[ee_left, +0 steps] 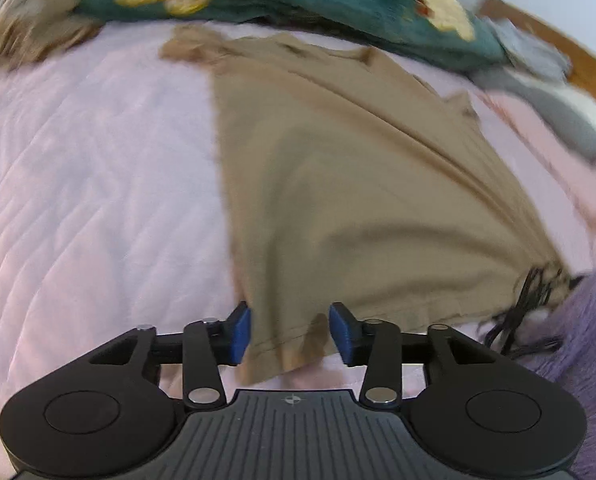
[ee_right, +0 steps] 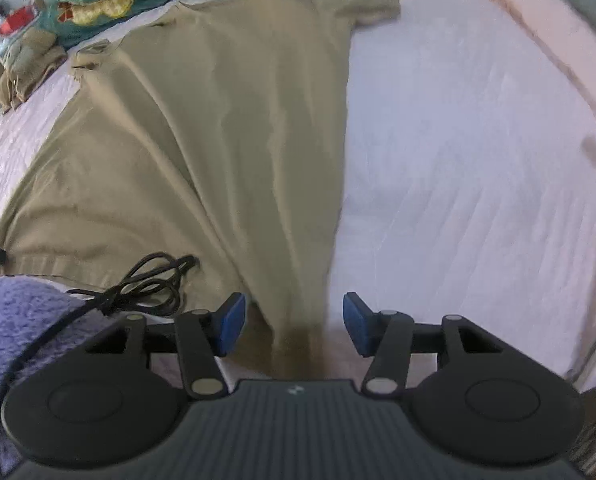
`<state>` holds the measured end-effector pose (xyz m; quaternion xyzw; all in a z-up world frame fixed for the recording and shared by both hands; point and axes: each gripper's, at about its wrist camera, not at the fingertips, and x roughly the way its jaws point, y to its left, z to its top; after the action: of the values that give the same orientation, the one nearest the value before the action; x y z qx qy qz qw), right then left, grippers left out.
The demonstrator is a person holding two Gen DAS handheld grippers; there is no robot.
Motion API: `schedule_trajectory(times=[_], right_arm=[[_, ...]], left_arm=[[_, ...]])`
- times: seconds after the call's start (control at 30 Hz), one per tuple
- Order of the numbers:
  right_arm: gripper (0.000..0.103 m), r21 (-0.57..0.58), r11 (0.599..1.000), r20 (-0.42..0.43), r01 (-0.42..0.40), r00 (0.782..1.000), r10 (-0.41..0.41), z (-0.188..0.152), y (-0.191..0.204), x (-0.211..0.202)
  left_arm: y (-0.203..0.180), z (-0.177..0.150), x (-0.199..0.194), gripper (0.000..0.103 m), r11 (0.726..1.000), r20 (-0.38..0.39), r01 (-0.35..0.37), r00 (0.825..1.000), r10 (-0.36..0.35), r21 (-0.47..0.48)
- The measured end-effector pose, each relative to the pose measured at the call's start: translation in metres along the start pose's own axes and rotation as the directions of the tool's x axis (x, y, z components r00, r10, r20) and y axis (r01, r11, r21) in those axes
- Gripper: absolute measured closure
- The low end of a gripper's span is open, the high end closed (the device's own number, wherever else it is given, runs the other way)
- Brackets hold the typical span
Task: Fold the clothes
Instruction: 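Pinch the beige shirt hem with both grippers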
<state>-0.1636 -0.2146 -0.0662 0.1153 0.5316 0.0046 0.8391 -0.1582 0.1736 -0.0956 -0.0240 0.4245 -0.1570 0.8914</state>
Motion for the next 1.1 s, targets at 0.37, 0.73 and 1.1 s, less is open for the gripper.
schedule_trajectory(times=[0.37, 0.73, 1.1], right_arm=[[0.047, 0.115, 0.988, 0.035, -0.102, 0.994, 0.099, -0.018, -0.005, 0.014], [0.047, 0.105, 0.986, 0.020, -0.126, 0.992, 0.125, -0.019, -0.011, 0.011], [0.047, 0.061, 0.992, -0.002, -0.109, 0.994, 0.110, -0.010, -0.010, 0.006]], left_arm=[[-0.002, 0.002, 0.005, 0.088, 0.994, -0.010, -0.051, 0.999, 0.050, -0.095], [0.027, -0.005, -0.035, 0.098, 0.978, -0.027, -0.052, 0.999, 0.047, -0.201], [0.046, -0.021, -0.043, 0.098, 0.978, -0.135, -0.136, 0.984, 0.115, -0.158]])
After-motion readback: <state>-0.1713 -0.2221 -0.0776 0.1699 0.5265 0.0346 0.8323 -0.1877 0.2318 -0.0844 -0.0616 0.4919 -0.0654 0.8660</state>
